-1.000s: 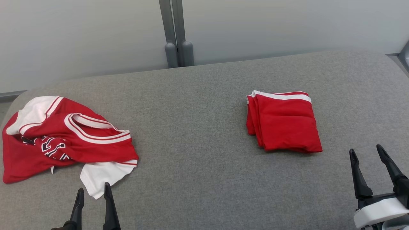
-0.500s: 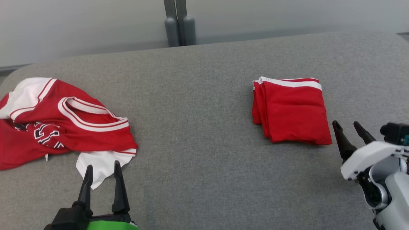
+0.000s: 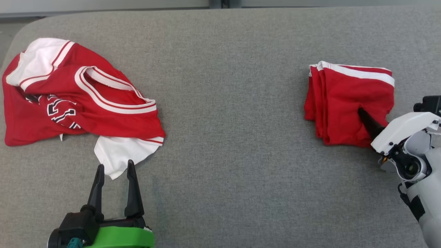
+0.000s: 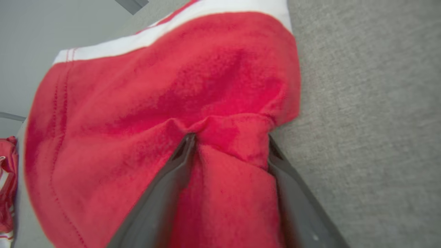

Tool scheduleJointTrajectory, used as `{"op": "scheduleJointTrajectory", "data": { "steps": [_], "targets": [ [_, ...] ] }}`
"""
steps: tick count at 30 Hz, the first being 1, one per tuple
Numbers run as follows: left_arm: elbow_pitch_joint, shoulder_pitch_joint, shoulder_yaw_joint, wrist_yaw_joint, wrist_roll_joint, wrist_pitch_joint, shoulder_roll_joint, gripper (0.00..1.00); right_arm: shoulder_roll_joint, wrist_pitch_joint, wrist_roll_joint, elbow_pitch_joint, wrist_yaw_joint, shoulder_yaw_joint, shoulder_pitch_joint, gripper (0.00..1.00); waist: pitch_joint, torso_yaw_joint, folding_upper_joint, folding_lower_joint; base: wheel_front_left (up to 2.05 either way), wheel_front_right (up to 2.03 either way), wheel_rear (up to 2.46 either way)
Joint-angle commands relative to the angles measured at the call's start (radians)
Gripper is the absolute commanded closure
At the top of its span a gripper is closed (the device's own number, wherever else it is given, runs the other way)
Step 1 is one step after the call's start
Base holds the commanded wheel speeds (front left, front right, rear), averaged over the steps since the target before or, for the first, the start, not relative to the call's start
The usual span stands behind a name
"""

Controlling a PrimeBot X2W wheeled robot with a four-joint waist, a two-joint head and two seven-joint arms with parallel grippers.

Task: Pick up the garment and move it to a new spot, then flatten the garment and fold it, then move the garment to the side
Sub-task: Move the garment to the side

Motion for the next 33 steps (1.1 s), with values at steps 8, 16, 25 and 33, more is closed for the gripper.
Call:
{"op": "scheduleJointTrajectory", "data": {
  "steps": [8,16,25,33],
  "targets": [
    [-0.027,-0.050,0.032,-0.034,0.051,0.000,0.002,0.00,-0.159,0.020,0.019,-0.044,-0.002,0.071,-0.047,1.00,0.130,-0.089,0.0000,0.0000,0.00,0.00,0.00],
    [-0.055,-0.084,0.025,-0.076,0.104,0.000,0.015,0.00,-0.355,0.005,-0.179,0.094,0.000,0.129,-0.222,1.00,0.245,-0.149,0.0000,0.0000,0.00,0.00,0.00],
    [-0.063,-0.028,0.055,-0.065,0.089,0.000,0.015,0.00,-0.411,-0.134,-0.404,0.356,0.000,0.081,-0.378,0.00,0.230,-0.113,0.0000,0.0000,0.00,0.00,0.00],
    [-0.067,-0.020,0.061,-0.061,0.065,0.000,0.008,0.00,-0.350,-0.246,-0.508,0.454,0.000,0.063,-0.418,0.00,0.176,-0.137,0.0000,0.0000,0.00,0.00,0.00]
  ]
}}
